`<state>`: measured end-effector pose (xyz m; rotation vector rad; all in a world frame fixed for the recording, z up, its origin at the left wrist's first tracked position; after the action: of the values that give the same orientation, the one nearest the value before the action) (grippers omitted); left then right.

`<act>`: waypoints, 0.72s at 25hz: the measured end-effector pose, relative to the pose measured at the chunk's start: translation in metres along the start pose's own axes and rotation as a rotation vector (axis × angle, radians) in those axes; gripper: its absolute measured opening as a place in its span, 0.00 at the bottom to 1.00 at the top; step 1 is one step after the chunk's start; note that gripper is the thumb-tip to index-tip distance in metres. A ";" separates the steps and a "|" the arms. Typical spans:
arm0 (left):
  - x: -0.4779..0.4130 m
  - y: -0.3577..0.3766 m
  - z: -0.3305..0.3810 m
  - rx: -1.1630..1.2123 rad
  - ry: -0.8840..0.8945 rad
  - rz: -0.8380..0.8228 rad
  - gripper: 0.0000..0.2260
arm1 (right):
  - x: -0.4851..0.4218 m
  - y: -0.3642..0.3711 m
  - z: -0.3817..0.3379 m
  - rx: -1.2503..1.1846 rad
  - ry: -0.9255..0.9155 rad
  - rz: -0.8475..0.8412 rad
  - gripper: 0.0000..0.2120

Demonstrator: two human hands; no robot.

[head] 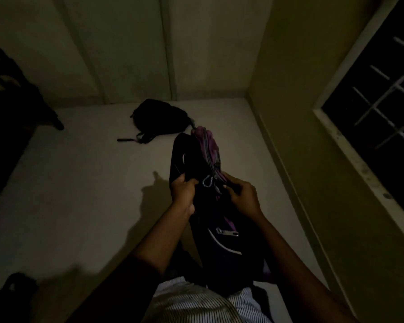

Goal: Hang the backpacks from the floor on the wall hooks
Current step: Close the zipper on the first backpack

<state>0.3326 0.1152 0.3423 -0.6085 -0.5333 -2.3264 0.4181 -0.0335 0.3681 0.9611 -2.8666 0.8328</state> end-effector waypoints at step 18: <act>-0.416 0.316 0.172 -0.196 -0.203 -0.344 0.22 | -0.399 -0.228 0.065 0.226 0.328 0.380 0.21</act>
<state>0.8763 0.1920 0.3175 -0.9139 -0.5399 -2.6790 0.8800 0.0049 0.3552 0.2429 -2.7349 1.2289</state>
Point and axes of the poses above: each hand's wrist, its own x-axis away from the middle knuckle, its own y-axis out of the palm, z = x × y, the point moved 10 cm from there along -x, towards the middle knuckle, and after that the axes turned 8 degrees about -z, right-handed, at the moved point
